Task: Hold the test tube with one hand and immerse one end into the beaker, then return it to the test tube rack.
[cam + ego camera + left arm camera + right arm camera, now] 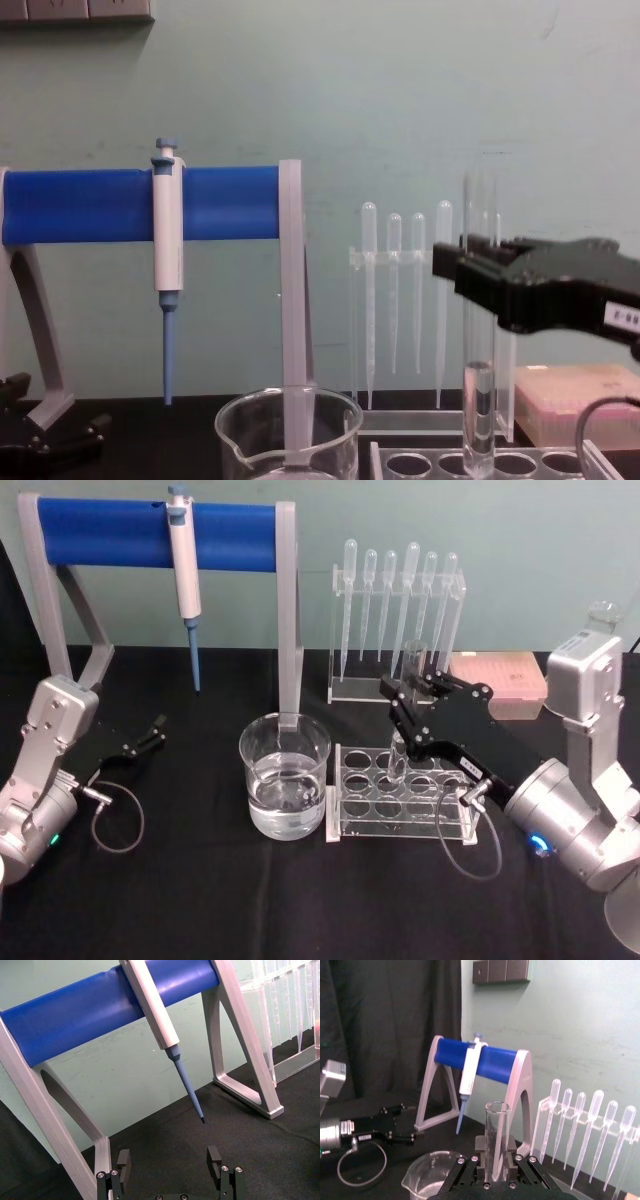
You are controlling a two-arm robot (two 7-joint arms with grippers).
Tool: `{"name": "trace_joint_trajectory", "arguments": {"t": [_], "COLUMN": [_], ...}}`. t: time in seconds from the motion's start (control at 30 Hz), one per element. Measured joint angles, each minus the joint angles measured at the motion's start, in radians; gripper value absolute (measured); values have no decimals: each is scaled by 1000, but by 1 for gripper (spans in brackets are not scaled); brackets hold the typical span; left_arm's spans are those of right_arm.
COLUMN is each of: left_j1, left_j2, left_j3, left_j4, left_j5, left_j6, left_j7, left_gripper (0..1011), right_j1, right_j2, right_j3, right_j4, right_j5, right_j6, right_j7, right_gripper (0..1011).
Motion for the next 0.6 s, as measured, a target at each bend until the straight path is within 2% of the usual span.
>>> {"name": "trace_joint_trajectory", "arguments": {"t": [0.3,0.6], "left_j1": [0,0], "left_j2": [0,0], "left_j3": [0,0], "left_j4": [0,0], "left_j5": [0,0], "left_j6": [0,0], "left_j7": [0,0], "left_gripper": [1000,1000], "right_j1": [-1,3], "right_j2": [-18,-20], "right_j3": [-15,-32], "right_j4": [33,68], "right_j5": [-30,-72], "right_j6": [-2,3], "right_j7": [0,6], "right_gripper": [229,229]}}
